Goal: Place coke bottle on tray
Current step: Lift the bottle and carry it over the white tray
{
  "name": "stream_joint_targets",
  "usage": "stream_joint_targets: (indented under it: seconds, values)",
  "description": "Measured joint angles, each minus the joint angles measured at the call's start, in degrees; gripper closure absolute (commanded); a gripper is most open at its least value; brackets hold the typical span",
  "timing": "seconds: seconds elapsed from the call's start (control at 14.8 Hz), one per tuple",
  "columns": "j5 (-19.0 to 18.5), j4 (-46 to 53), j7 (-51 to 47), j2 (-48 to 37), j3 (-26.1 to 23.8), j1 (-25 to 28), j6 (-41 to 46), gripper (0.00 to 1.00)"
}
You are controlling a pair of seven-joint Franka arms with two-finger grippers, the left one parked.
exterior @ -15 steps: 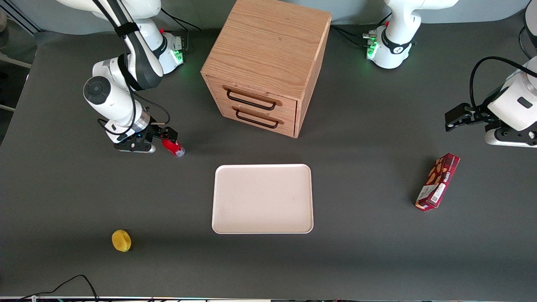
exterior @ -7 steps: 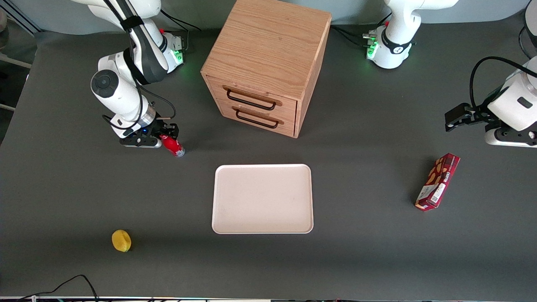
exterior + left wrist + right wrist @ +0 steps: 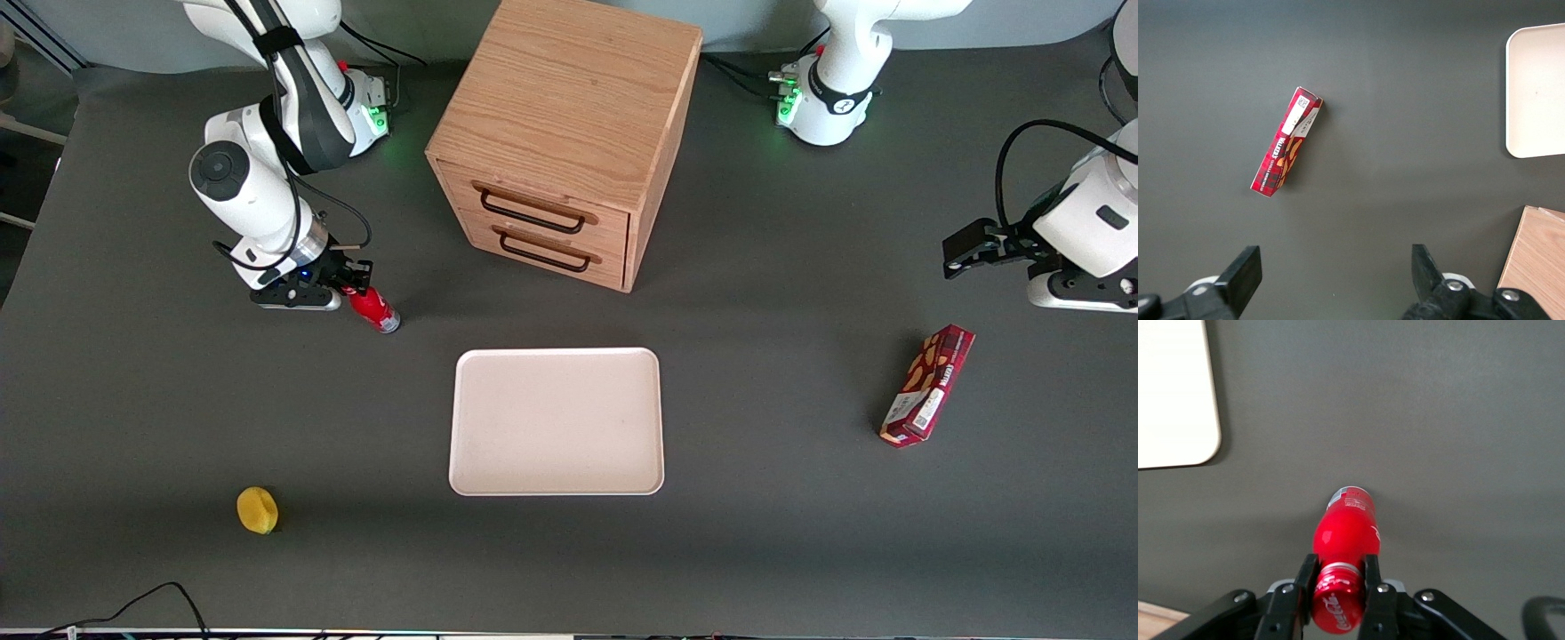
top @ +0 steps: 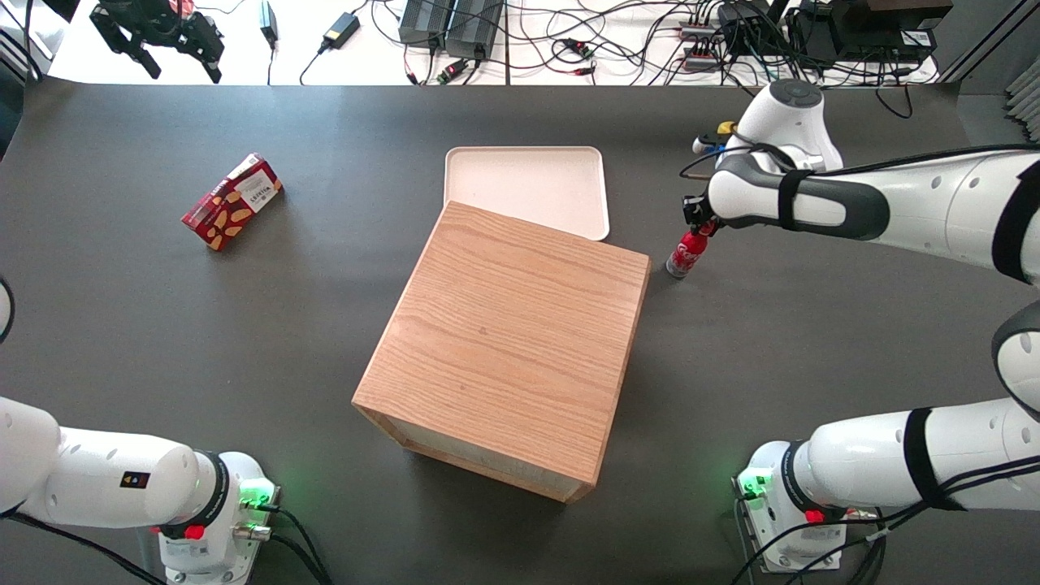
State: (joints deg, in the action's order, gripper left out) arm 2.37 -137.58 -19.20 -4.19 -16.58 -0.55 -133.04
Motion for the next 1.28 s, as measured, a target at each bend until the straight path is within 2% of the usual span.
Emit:
stream_joint_targets:
  seconds: [0.14, 0.41, 0.61, 0.68, 0.95, 1.08, 1.28]
  values:
    - [-0.01, 6.74, 0.00, -1.23, -0.06, 0.00, 8.90, 1.00]
    - [0.00, 28.15, -0.01, 0.53, -0.20, 0.12, 27.35, 1.00]
    - [-0.65, 46.68, -4.66, 10.08, -0.63, 1.45, 37.40, 1.00]
    - [-2.42, 52.87, -7.30, 14.90, -1.70, 2.08, 39.79, 1.00]
    - [-12.49, 72.35, -22.49, 36.73, -9.32, 4.84, 39.98, 1.00]
    - [-15.83, 76.32, -28.27, 45.15, -10.09, 6.74, 34.07, 1.00]
    - [-19.57, 78.58, -32.48, 52.80, -10.17, 8.22, 27.28, 1.00]
